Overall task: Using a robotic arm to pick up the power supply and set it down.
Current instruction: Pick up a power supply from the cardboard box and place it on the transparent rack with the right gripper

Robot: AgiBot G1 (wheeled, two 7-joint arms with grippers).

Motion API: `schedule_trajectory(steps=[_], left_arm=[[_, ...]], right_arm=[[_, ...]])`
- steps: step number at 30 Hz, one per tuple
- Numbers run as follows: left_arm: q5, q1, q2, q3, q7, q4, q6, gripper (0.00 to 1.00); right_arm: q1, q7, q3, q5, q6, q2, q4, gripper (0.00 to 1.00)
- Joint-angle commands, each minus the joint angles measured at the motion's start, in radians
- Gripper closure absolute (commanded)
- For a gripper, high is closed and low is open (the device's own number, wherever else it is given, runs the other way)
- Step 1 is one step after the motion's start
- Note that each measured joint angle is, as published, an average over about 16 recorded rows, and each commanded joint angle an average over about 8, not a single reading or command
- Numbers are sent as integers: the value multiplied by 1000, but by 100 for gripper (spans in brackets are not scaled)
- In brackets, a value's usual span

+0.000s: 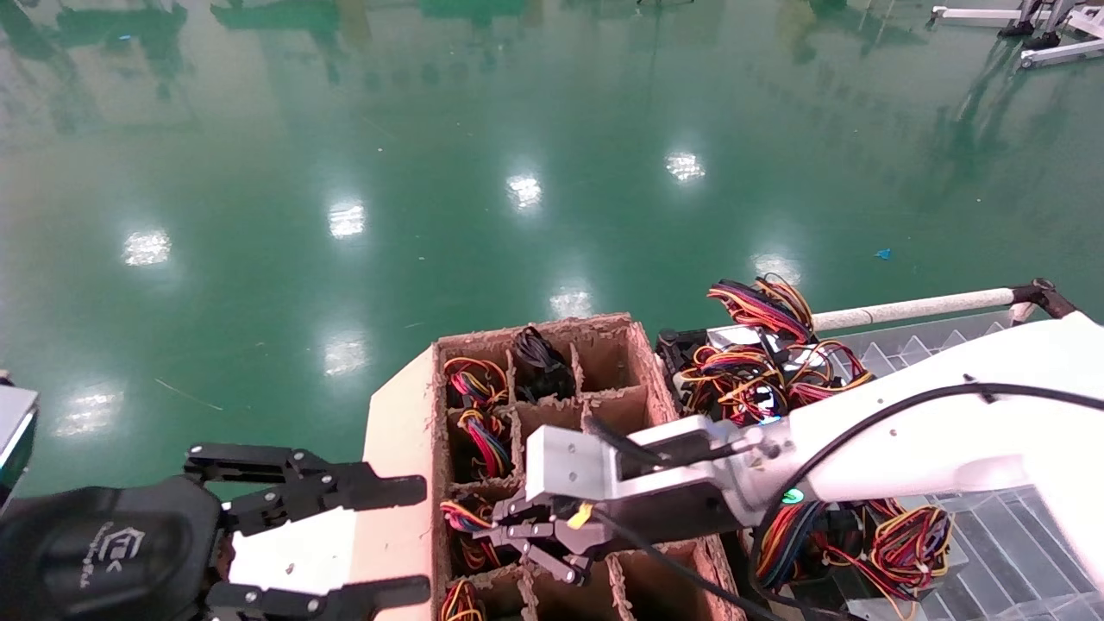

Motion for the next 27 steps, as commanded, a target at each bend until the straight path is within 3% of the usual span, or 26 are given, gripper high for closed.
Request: schedule_trajectory(steps=[1, 15, 27], left_arm=[[0, 0, 0, 0, 0, 0, 0, 0], [0, 0, 0, 1, 0, 0, 0, 0], [-1, 0, 0, 1, 0, 0, 0, 0]], right_arm=[[5, 2, 8, 13, -10, 10, -3, 100], [60, 33, 140, 201, -71, 143, 46, 100], [192, 75, 225, 296, -159, 289, 75, 100]])
